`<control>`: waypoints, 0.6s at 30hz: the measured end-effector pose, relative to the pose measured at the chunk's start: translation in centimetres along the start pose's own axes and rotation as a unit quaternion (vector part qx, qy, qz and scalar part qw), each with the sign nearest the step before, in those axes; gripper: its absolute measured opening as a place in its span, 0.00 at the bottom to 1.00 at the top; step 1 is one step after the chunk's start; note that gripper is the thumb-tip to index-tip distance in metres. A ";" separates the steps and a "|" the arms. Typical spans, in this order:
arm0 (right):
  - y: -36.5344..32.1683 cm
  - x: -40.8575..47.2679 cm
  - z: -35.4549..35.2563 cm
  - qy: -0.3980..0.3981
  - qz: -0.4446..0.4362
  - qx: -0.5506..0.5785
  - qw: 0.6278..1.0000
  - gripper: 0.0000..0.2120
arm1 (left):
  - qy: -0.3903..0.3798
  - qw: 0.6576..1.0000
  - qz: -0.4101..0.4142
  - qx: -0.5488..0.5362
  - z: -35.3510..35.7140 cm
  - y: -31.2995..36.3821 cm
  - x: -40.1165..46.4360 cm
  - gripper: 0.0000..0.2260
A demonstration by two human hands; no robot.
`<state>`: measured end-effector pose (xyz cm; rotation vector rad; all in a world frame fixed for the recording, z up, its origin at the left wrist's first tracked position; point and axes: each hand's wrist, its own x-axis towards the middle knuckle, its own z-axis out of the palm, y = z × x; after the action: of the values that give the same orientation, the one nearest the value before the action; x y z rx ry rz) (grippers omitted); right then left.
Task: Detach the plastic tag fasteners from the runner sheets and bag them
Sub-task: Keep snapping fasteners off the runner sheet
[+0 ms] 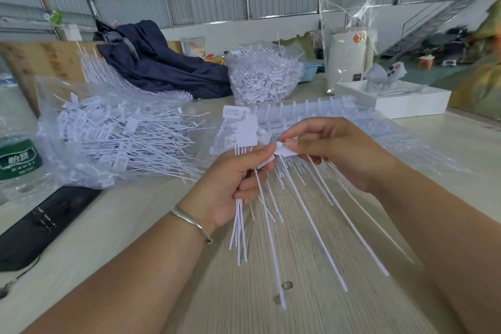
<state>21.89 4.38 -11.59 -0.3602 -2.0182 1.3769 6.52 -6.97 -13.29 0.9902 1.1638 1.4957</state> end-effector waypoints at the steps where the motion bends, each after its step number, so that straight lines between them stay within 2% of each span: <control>1: -0.1 0.0 -0.1 0.001 -0.001 -0.001 1.000 0.15 | -0.003 1.000 0.003 0.015 -0.1 0.0 0.1 0.08; 3: -0.1 0.0 -0.3 -0.002 0.003 -0.001 1.000 0.10 | -0.010 0.999 0.008 0.047 -0.3 0.0 0.0 0.11; 6: -0.2 0.0 -0.7 -0.008 0.025 -0.011 1.000 0.03 | -0.027 0.996 0.008 0.085 -0.4 0.1 0.0 0.07; 8: -0.2 0.0 -1.1 -0.018 0.041 -0.021 0.999 0.07 | -0.039 0.993 0.007 0.114 -0.6 0.2 0.1 0.04; 11: -0.4 -0.1 -1.2 -0.038 0.063 -0.046 0.996 0.11 | -0.071 0.981 -0.002 0.182 -0.7 0.1 0.1 0.06; 13: -0.5 -0.3 -1.1 -0.056 0.075 -0.075 0.993 0.11 | -0.087 0.970 -0.009 0.226 -0.4 0.0 -0.1 0.04; 16: -1.0 -0.5 -1.7 -0.031 0.088 -0.100 0.991 0.05 | -0.022 0.922 0.007 0.387 -0.6 -0.2 -0.2 0.05; 17: -1.1 -0.6 -2.2 -0.009 0.087 -0.103 0.991 0.05 | 0.005 0.912 0.015 0.410 -0.9 -0.3 -0.1 0.07; 18: -1.1 -0.5 -2.7 0.011 0.083 -0.102 0.991 0.05 | 0.023 0.918 0.015 0.395 -1.2 -0.4 -0.1 0.08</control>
<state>24.17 5.57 -10.20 -0.6444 -2.1563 1.2590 5.42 -7.23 -13.94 1.5036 1.8552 1.0591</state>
